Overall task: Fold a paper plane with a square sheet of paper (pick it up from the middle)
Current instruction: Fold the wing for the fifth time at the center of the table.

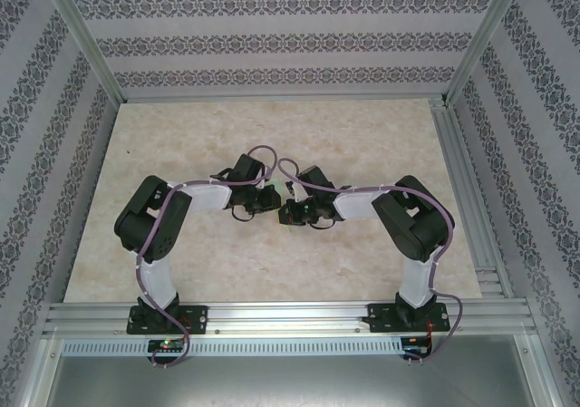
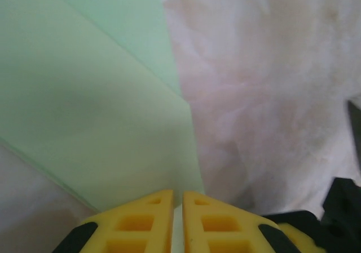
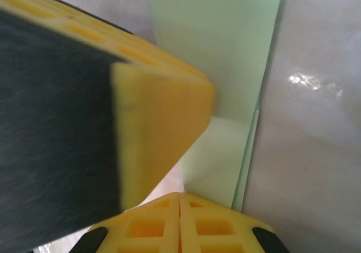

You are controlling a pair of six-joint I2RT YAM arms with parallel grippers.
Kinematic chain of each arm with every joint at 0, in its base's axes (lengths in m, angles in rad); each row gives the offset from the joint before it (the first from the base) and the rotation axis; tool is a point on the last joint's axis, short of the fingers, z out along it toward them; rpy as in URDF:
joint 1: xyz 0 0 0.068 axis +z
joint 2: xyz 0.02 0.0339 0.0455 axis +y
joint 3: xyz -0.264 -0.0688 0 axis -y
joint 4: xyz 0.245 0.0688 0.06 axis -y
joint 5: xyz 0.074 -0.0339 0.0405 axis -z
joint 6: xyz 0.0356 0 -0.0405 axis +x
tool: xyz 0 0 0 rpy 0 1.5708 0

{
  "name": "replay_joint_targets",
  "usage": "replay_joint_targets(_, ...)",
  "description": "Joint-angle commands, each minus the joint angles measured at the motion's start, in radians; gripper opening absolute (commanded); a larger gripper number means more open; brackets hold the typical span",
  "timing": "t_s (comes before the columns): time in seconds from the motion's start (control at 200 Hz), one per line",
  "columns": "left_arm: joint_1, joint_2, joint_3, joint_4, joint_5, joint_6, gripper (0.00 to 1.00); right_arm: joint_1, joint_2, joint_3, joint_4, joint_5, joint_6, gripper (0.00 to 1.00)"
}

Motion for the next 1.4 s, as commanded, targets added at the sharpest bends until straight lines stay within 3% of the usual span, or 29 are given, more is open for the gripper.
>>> replay_joint_targets(0.0,-0.003,0.029,0.031,0.03,-0.019,-0.019,0.13,0.003,0.086,-0.082,-0.208,0.104,-0.011,0.07)
replay_joint_targets(0.395,0.065,0.054,0.029,-0.021,-0.095,0.037,0.13,0.004,0.095,-0.108,-0.216,0.126,-0.017,0.07)
replay_joint_targets(0.924,0.226,0.17,0.188,-0.066,-0.083,0.102,0.13,-0.002,0.089,-0.121,-0.212,0.131,-0.012,0.07)
replay_joint_targets(1.099,0.239,0.192,0.233,-0.12,-0.15,0.127,0.13,-0.001,0.085,-0.12,-0.211,0.134,-0.011,0.07)
replay_joint_targets(1.399,0.264,0.083,0.263,-0.194,-0.172,0.206,0.16,-0.001,0.077,-0.119,-0.21,0.131,-0.012,0.07)
